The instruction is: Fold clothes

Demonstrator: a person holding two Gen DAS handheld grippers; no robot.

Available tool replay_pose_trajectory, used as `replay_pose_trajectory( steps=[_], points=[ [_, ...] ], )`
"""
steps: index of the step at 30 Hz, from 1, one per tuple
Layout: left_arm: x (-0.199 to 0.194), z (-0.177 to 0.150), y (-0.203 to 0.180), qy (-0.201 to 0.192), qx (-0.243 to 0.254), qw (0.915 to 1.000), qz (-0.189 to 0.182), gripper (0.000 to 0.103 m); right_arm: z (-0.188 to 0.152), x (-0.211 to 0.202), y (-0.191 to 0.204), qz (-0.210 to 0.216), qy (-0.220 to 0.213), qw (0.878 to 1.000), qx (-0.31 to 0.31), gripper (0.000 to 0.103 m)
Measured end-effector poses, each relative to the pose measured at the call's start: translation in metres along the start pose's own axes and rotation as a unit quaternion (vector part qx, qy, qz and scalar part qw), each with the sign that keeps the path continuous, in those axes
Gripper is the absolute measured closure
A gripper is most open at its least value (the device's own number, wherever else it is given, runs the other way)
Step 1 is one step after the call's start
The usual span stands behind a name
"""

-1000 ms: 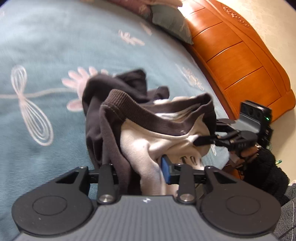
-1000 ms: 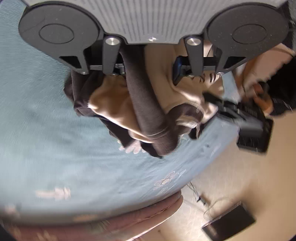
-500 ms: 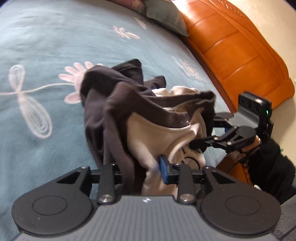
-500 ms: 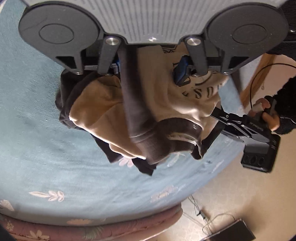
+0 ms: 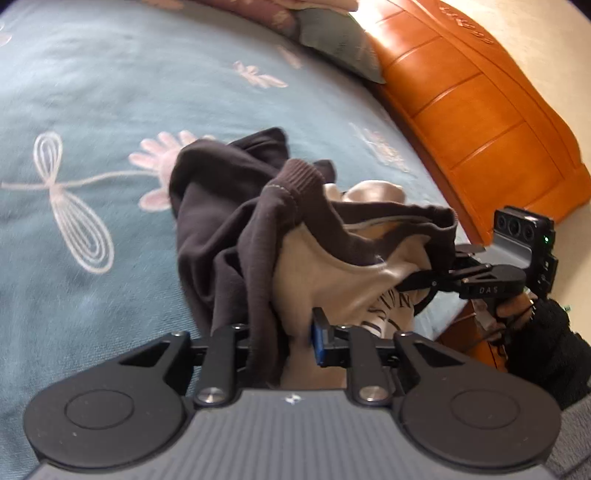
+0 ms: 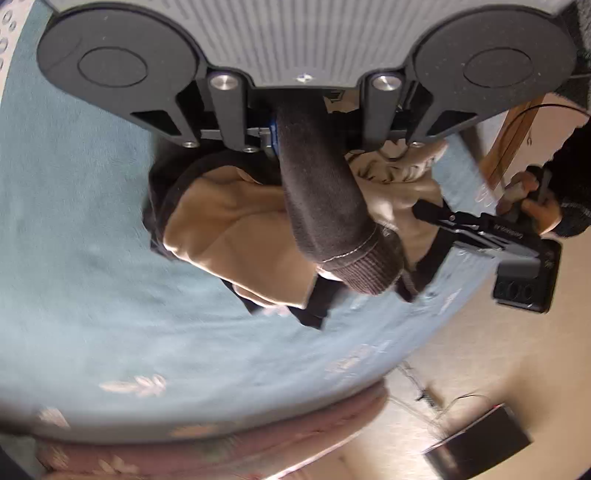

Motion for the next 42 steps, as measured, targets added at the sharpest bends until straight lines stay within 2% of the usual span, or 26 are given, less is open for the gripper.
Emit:
replay_pose_trajectory(
  steps=[2, 6, 9, 13, 17, 23, 28, 32, 37, 42],
  points=[
    [-0.003, 0.001, -0.002, -0.005, -0.004, 1.0000, -0.002, 0.091, 0.002, 0.005, 0.005, -0.012, 0.007, 1.000, -0.006, 0.078],
    [-0.019, 0.009, -0.009, -0.004, 0.027, 0.9995, 0.011, 0.091, 0.017, -0.012, 0.020, -0.008, -0.006, 1.000, -0.023, 0.079],
    [-0.025, 0.019, -0.010, 0.012, 0.057, 0.9979, 0.029, 0.091, 0.030, -0.016, 0.024, -0.021, 0.006, 0.999, -0.044, 0.079],
    [-0.022, 0.033, -0.021, 0.041, 0.125, 0.9881, 0.080, 0.091, 0.043, -0.001, 0.036, -0.061, 0.054, 0.992, -0.096, 0.079],
    [-0.025, 0.049, -0.034, 0.036, 0.177, 0.9772, 0.112, 0.092, 0.056, 0.002, 0.050, -0.095, 0.071, 0.982, -0.150, 0.080],
    [-0.033, 0.088, -0.036, 0.001, 0.193, 0.9724, 0.132, 0.092, 0.100, -0.008, 0.054, -0.117, 0.037, 0.978, -0.169, 0.084],
    [-0.030, 0.118, -0.030, -0.014, 0.212, 0.9641, 0.159, 0.092, 0.130, 0.001, 0.043, -0.148, 0.039, 0.970, -0.188, 0.084],
    [-0.014, 0.140, -0.023, -0.004, 0.224, 0.9584, 0.177, 0.092, 0.153, 0.016, 0.030, -0.169, 0.050, 0.964, -0.201, 0.085],
    [0.005, 0.163, -0.009, 0.019, 0.233, 0.9533, 0.191, 0.092, 0.177, 0.042, 0.011, -0.177, 0.078, 0.961, -0.197, 0.084],
    [0.016, 0.189, 0.008, 0.019, 0.229, 0.9505, 0.209, 0.092, 0.200, 0.061, -0.006, -0.193, 0.086, 0.957, -0.197, 0.084]
  ],
)
Point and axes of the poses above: each gripper's, at about its wrist camera, not at the fingertips, and x roughly the way its jaws point, y to its left, z to its top, the point moved 5 cm from there along x, roughly the way its jaws point, and after that the axes turned 4 degrees about z, right-handed, at the moved point
